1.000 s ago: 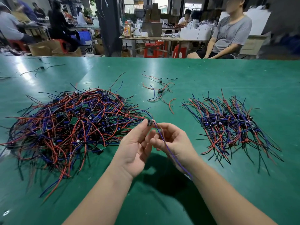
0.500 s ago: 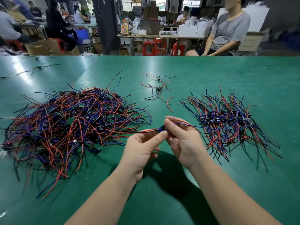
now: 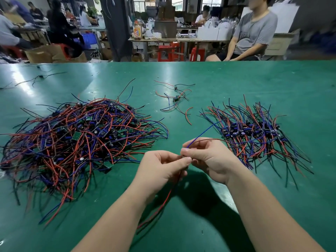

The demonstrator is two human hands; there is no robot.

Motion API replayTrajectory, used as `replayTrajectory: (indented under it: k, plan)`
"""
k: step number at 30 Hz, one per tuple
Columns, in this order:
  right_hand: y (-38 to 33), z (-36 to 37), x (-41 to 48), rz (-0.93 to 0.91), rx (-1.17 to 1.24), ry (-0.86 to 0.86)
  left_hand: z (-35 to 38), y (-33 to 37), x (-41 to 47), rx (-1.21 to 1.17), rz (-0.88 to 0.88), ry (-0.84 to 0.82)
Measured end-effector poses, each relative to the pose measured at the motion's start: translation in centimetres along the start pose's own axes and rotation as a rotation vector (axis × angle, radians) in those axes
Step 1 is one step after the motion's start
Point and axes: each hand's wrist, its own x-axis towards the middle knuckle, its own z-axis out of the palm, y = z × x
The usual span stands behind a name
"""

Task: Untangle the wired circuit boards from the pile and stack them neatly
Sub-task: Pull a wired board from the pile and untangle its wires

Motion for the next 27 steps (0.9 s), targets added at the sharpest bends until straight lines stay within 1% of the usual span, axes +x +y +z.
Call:
replayTrajectory:
  k: [3, 5, 11, 15, 19, 21, 23, 24, 25, 27]
  plan:
    - [0.1, -0.2, 0.3, -0.001, 0.019, -0.023, -0.1, -0.3, 0.3, -0.005, -0.030, 0.025]
    - [-0.1, -0.8, 0.7, -0.001, 0.038, 0.015, 0.0, -0.4, 0.2, 0.030, -0.047, 0.013]
    - [-1.9, -5.0, 1.3, -0.011, 0.189, 0.313, 0.4, -0.5, -0.4, 0.164, -0.155, -0.126]
    - [-1.6, -6.1, 1.7, -0.074, 0.281, 0.404, 0.2, -0.3, -0.4, 0.199, -0.174, -0.179]
    - [-1.4, -6.5, 2.0, -0.219, 0.359, 0.565, -0.4, -0.2, -0.4, 0.235, -0.186, -0.172]
    - [-1.3, -6.2, 1.9, -0.252, 0.286, 0.639, -0.3, -0.2, -0.1, 0.126, -0.157, -0.072]
    - [-1.0, -5.1, 1.7, -0.264, 0.161, 0.614, -0.2, -0.2, 0.4, -0.038, -0.104, 0.085]
    - [-0.7, -4.2, 1.6, -0.264, 0.082, 0.547, -0.3, -0.2, 0.7, -0.085, -0.075, 0.152]
    - [-0.3, -3.1, 1.4, -0.263, -0.009, 0.447, -0.4, -0.1, 0.8, -0.104, -0.053, 0.200]
    - [0.7, -0.7, 1.1, -0.268, -0.212, 0.238, -0.8, -0.1, 1.1, -0.096, -0.033, 0.243]
